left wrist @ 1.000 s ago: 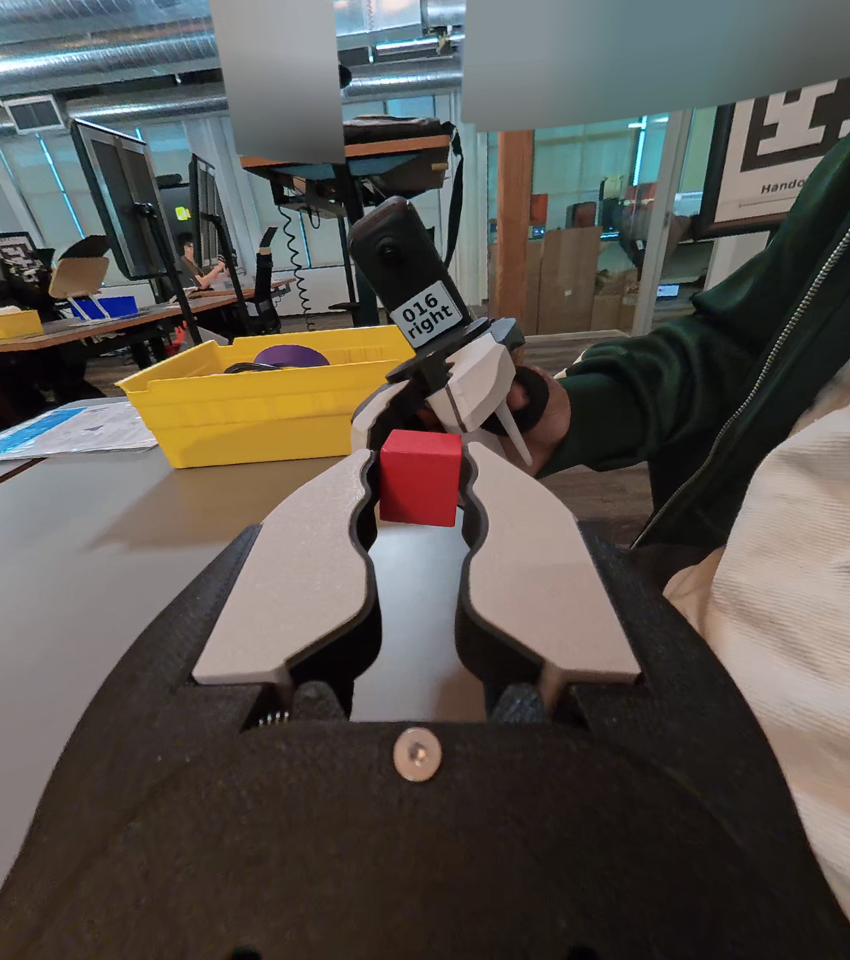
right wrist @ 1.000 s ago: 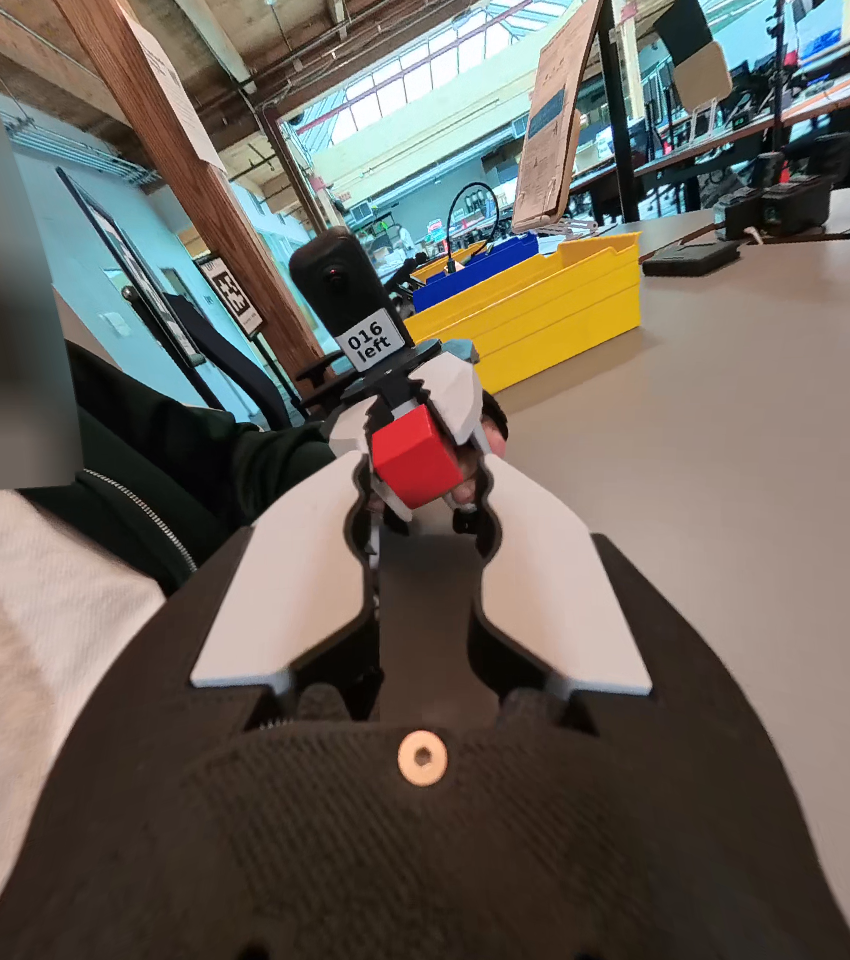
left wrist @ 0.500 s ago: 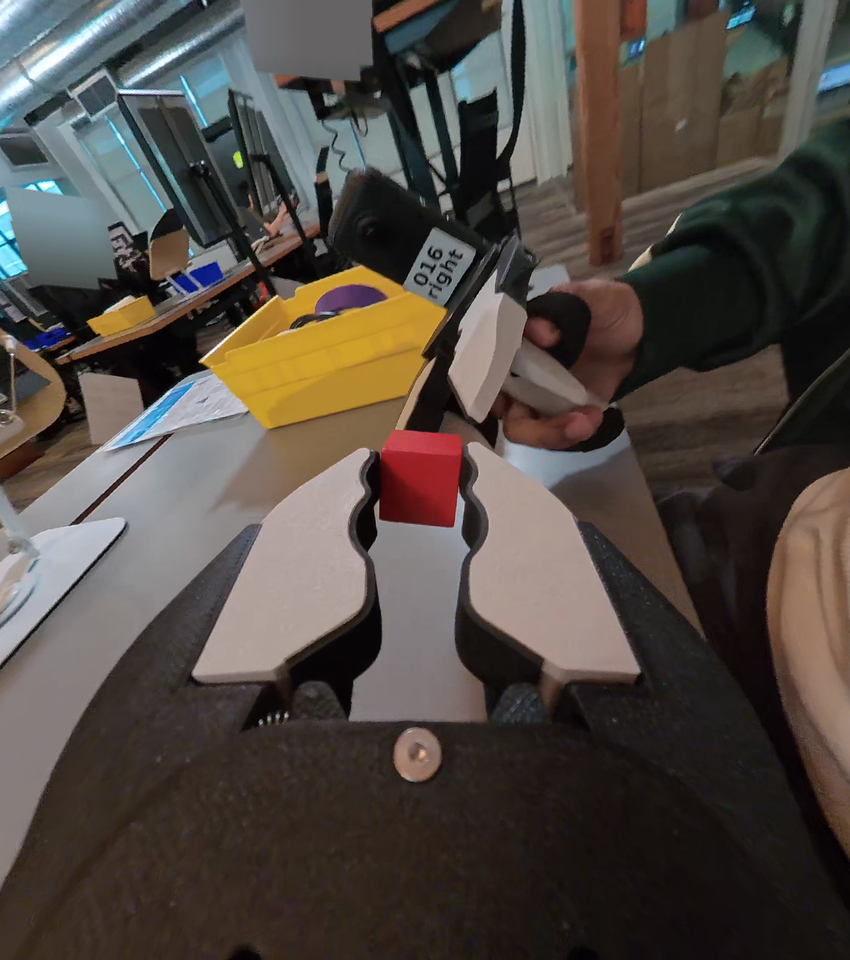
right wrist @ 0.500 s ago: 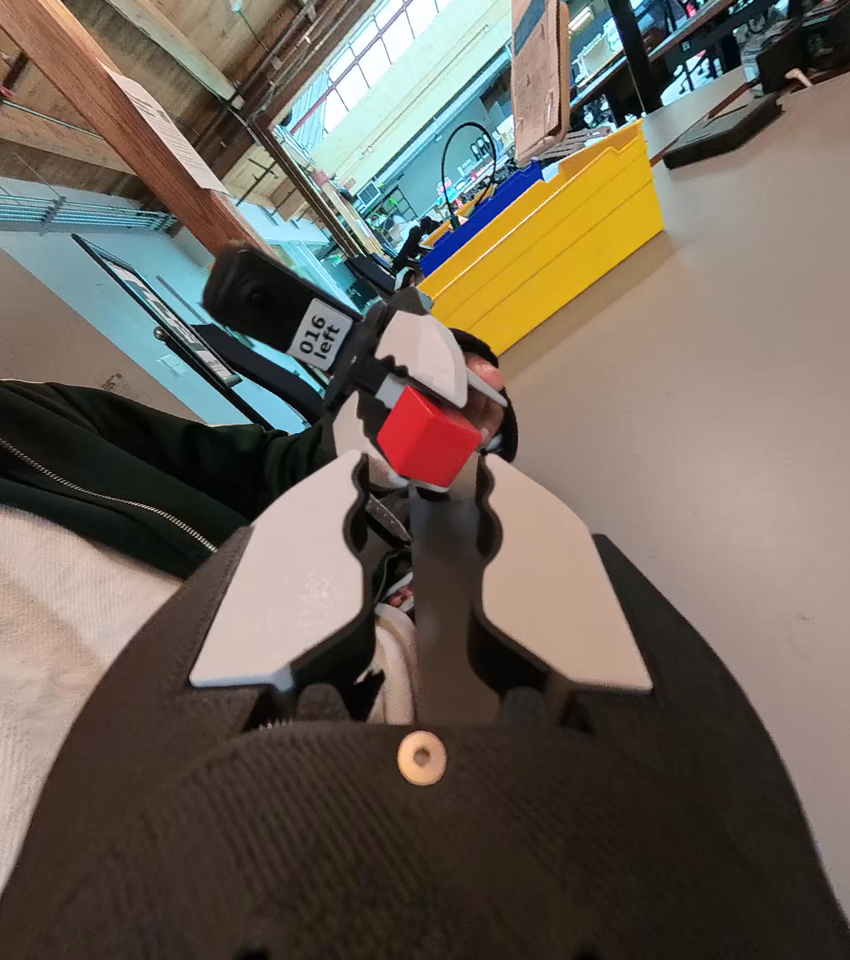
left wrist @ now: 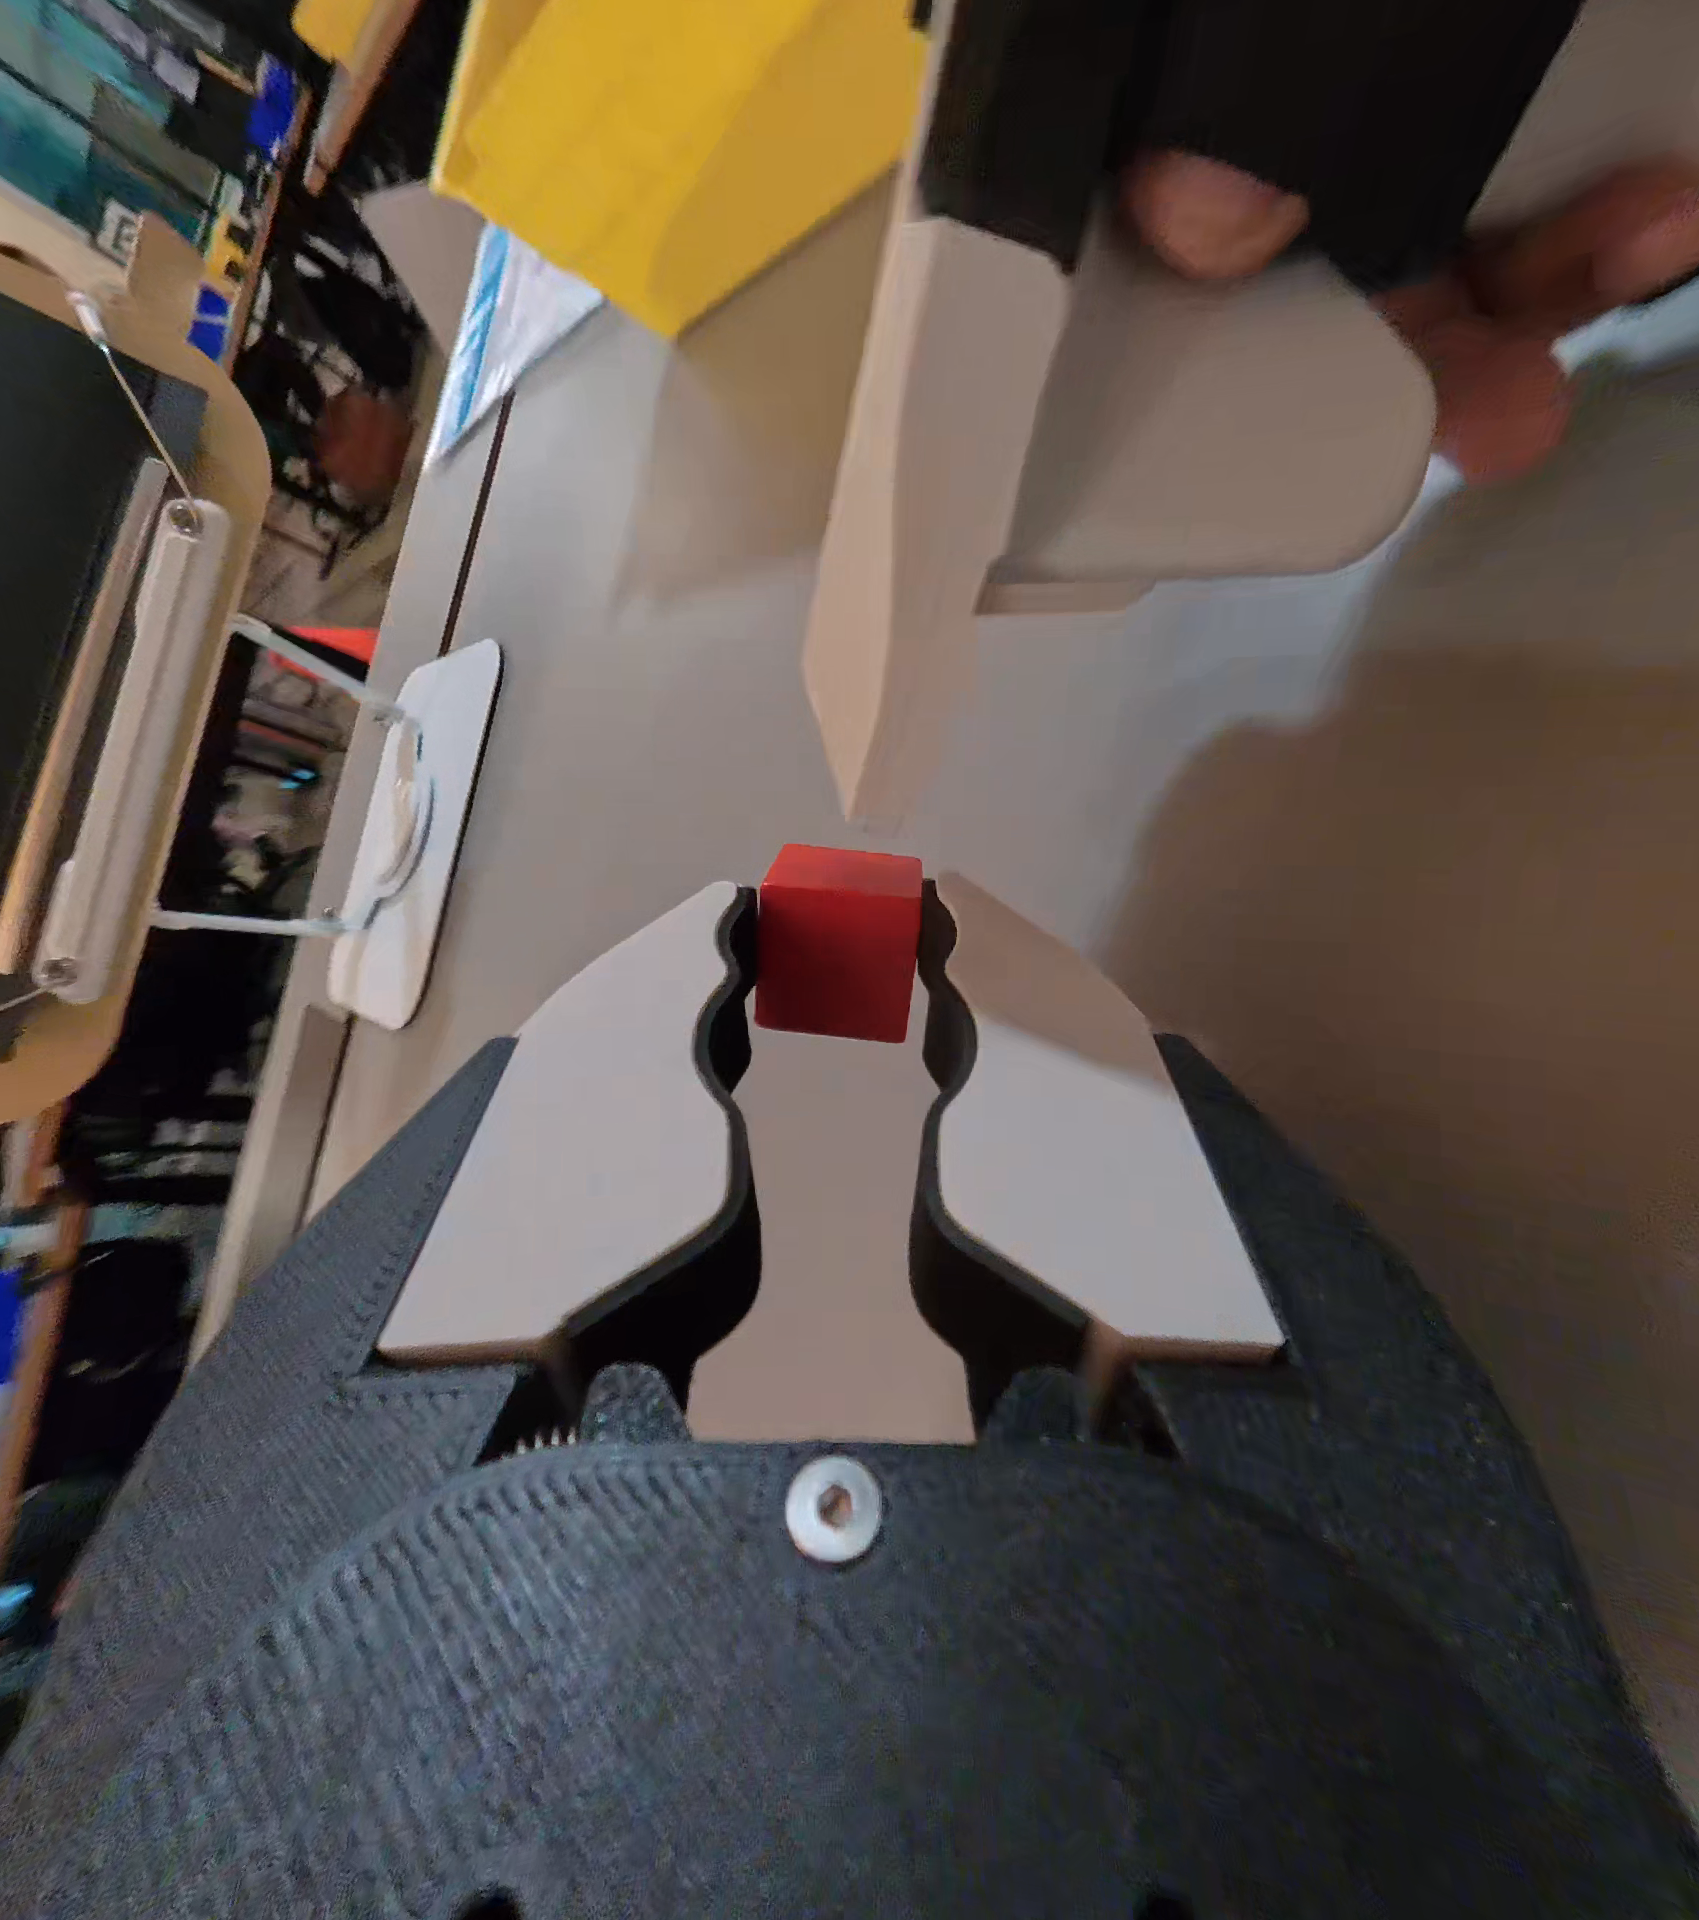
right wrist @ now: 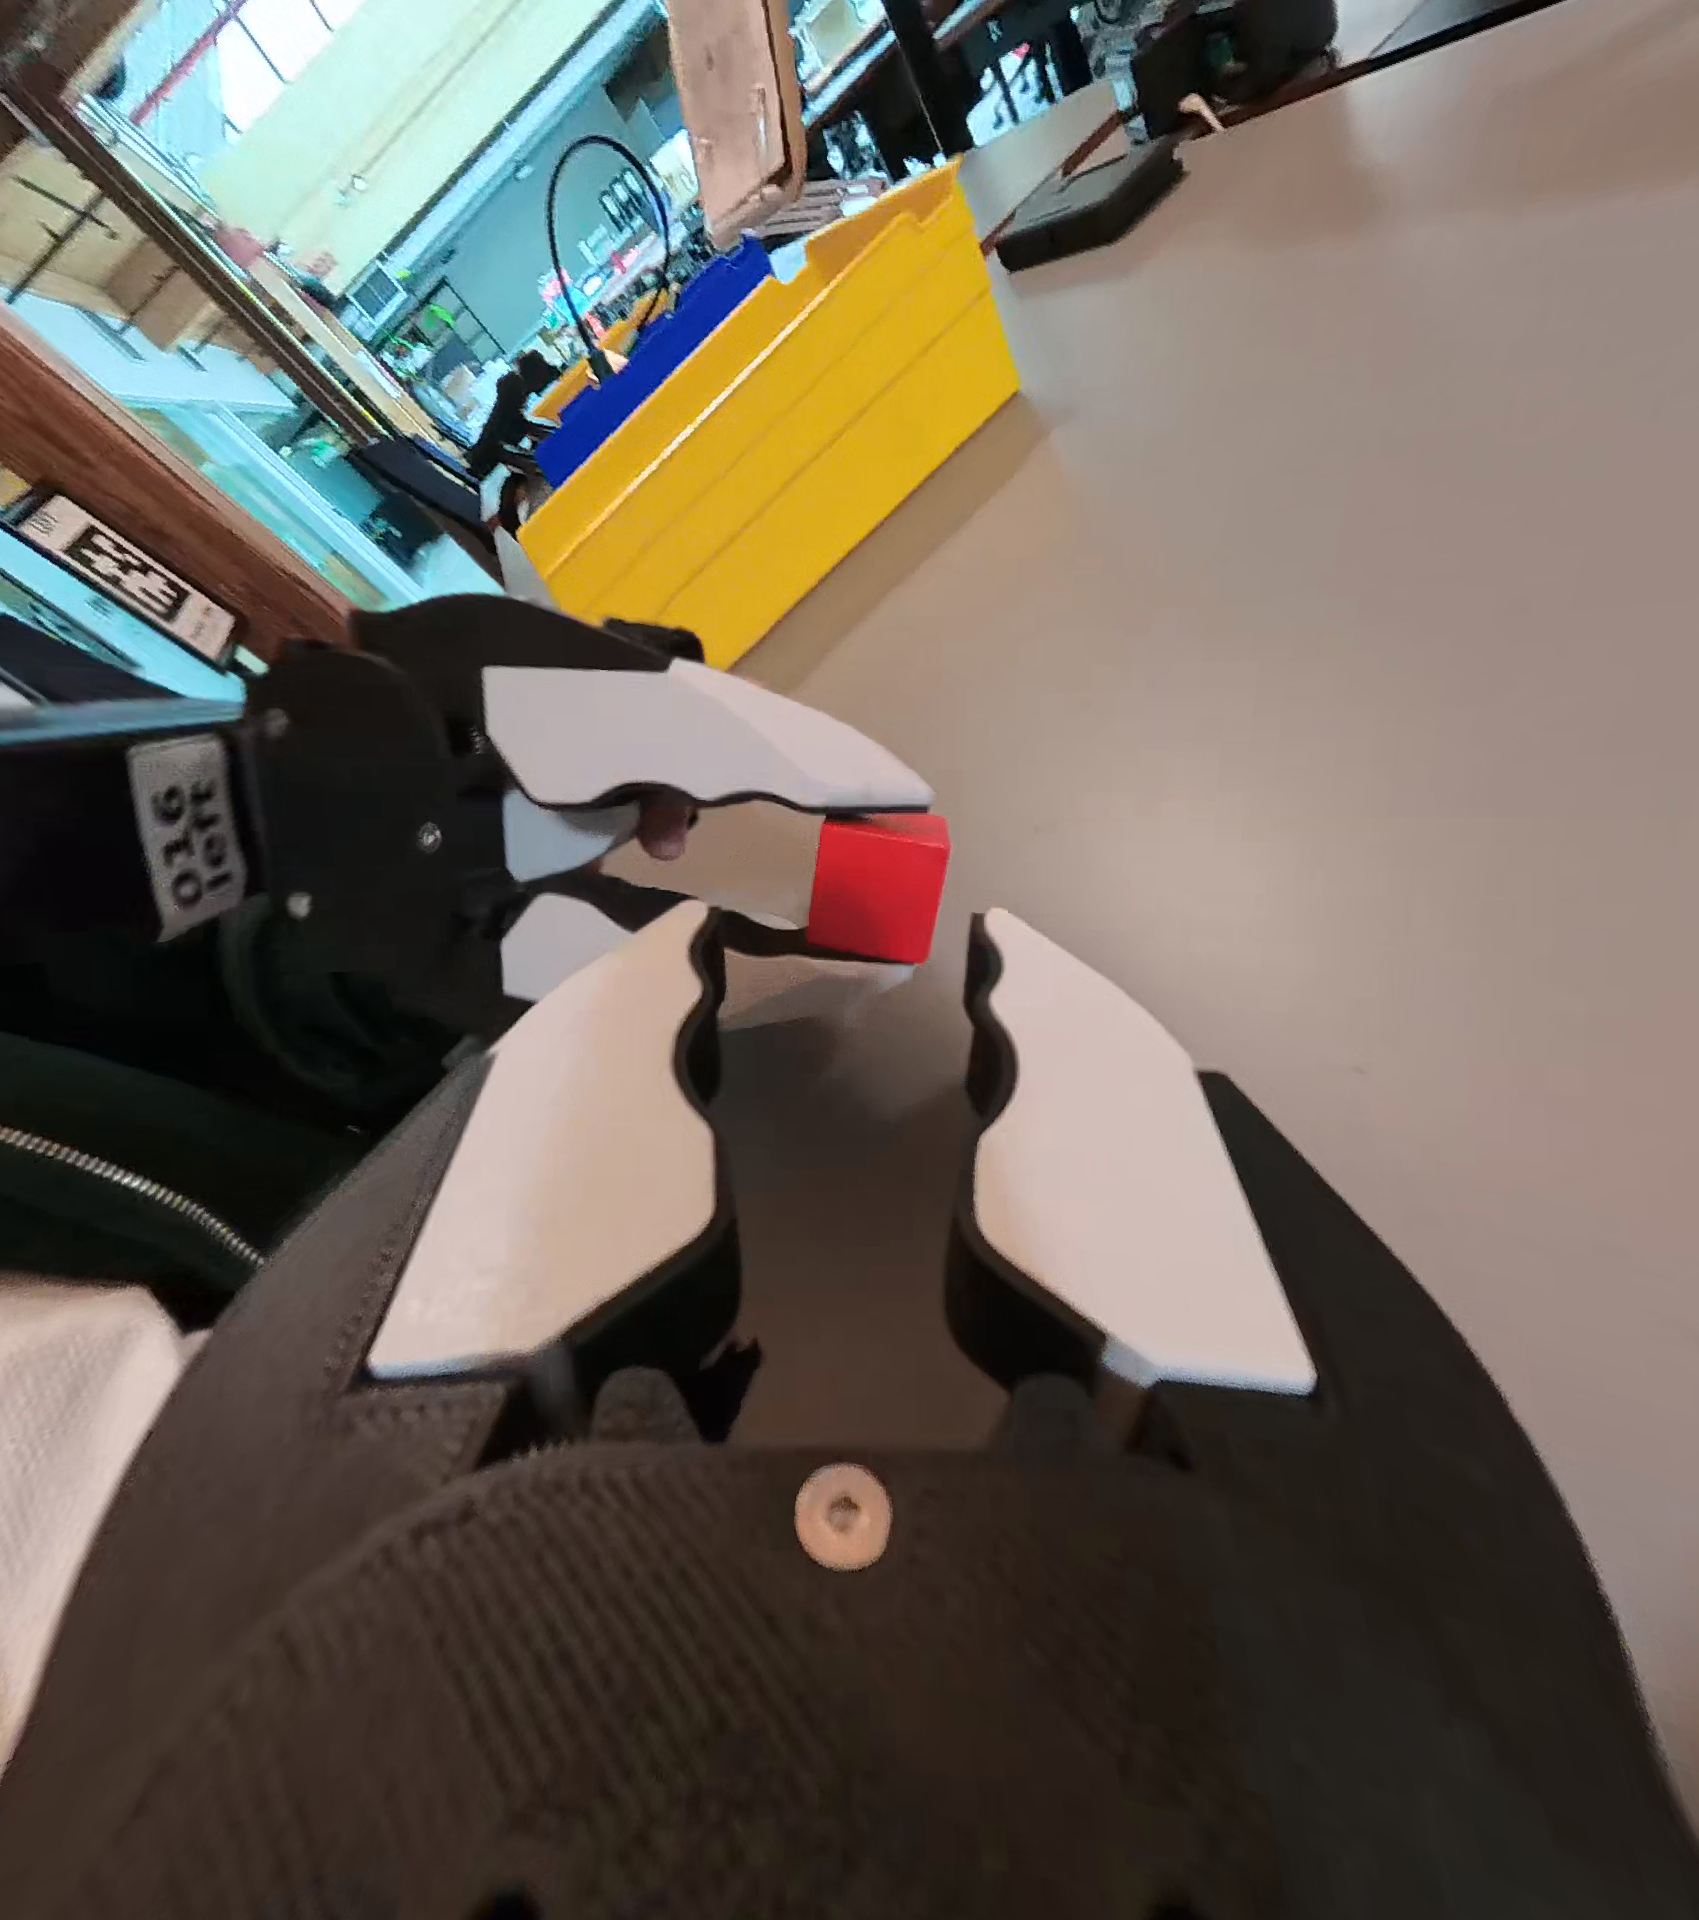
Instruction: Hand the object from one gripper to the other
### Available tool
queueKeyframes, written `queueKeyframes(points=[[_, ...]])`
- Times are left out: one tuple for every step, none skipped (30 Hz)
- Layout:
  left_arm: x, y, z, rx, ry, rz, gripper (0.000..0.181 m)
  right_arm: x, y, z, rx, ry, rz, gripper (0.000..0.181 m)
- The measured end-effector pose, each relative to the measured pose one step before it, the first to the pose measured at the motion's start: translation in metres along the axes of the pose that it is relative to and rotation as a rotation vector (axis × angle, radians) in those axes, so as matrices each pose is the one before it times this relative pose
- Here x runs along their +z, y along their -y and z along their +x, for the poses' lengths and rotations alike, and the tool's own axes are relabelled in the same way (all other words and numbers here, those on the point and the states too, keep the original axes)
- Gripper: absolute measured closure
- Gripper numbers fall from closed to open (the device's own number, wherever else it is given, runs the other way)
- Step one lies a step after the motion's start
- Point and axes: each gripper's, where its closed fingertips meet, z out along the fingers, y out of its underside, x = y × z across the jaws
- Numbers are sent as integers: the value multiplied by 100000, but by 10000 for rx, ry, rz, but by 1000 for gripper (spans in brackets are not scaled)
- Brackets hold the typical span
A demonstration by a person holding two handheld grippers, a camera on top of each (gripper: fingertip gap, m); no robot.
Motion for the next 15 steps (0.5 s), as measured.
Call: queueKeyframes(points=[[137, -154, 258, 351, 147, -356, 148, 144, -293, 33, -94, -135, -184, 136], [73, -44, 200, 283, 136, -275, 148, 188, -314, -23, -154, -112, -195, 136], [-9, 105, 160, 218, 93, -132, 148, 191, -306, -25, -155, -141, -188, 136], [-62, 212, 134, 151, 38, -28, 148, 202, -267, -37, -136, -144, -156, 137], [-111, 249, 88, 113, 43, 43, 148, 196, -228, -6, -102, -159, -114, 138], [-105, 198, 33, 73, 42, 23, 148, 184, -195, -61, -68, -90, -72, 139], [-91, 128, 32, 74, 32, -23, 148, 149, -132, -146, -2, 2, -46, 140], [-80, 112, 15, 100, 63, -6, 148, 76, -15, -37, 21, -27, 24, 140], [-63, 99, -14, 109, 81, 14, 148, -20, 21, 83, 7, -37, 19, 143], [-51, 107, 6, 80, 43, 37, 148, -89, -14, 244, 17, -92, -33, 150], [-21, 106, 23, 19, 16, 48, 148, -111, -28, 95, -3, 65, -35, 153], [15, 53, 37, -9, -14, 21, 148, -52, -13, -4, 151, 124, -3, 153], [13, 0, 32, -20, -35, 26, 148, 4, -26, 2, 170, 91, 32, 153], [-13, 45, -8, -48, -19, 87, 148, -8, 9, -19, 77, 105, 50, 153], [-30, 40, -8, -96, -48, 89, 148, -25, 17, -41, 21, 103, 19, 153]])
